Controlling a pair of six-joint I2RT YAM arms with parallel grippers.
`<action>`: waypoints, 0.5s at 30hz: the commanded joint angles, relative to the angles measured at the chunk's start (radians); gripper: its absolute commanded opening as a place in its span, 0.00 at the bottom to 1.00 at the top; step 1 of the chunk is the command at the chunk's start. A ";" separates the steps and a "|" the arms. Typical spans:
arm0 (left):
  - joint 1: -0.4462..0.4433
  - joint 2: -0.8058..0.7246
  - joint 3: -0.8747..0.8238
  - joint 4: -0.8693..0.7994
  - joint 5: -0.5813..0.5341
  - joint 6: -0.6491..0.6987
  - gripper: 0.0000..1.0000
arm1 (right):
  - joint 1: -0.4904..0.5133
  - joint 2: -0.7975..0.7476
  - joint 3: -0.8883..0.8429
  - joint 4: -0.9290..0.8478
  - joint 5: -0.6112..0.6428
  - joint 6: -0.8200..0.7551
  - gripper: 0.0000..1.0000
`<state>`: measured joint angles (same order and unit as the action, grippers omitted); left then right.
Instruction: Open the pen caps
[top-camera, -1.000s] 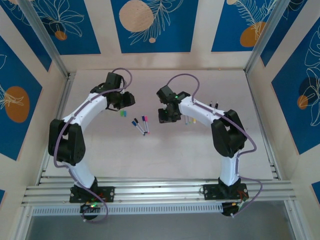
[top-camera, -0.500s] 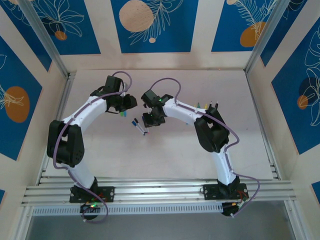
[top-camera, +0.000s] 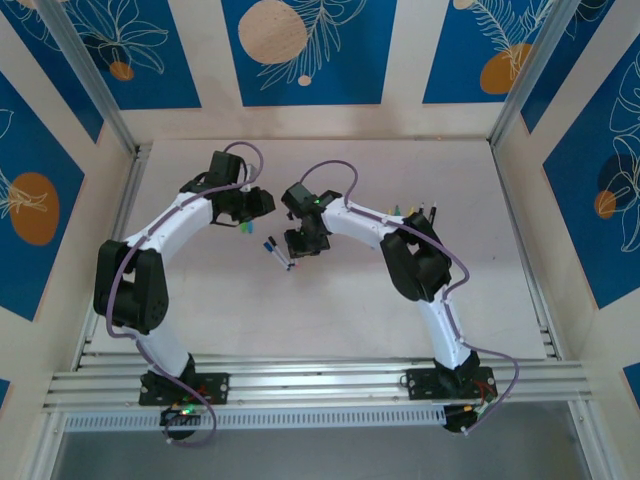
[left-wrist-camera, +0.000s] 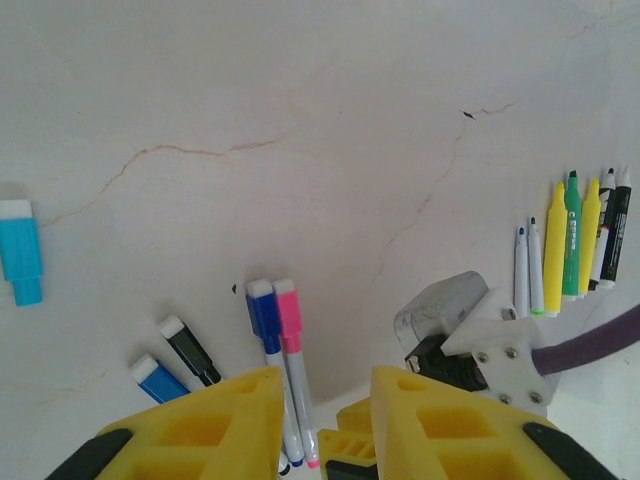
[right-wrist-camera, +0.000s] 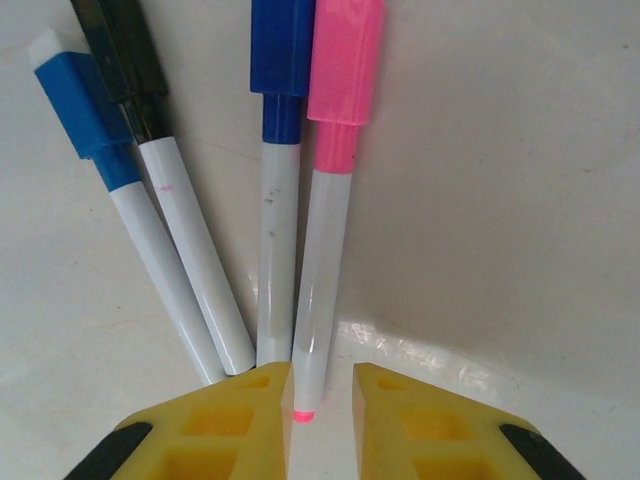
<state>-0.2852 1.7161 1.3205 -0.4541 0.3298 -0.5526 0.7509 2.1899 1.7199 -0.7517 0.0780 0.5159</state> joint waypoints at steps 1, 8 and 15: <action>0.014 0.005 -0.016 0.009 0.026 -0.013 0.29 | 0.010 0.028 0.041 -0.031 -0.018 -0.003 0.22; 0.018 0.008 -0.022 0.012 0.032 -0.012 0.29 | 0.016 0.052 0.064 -0.046 -0.012 -0.010 0.22; 0.021 0.012 -0.026 0.014 0.035 -0.010 0.29 | 0.022 0.115 0.129 -0.124 0.046 -0.015 0.22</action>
<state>-0.2764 1.7168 1.3029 -0.4488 0.3408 -0.5526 0.7631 2.2604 1.8034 -0.7998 0.0917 0.5133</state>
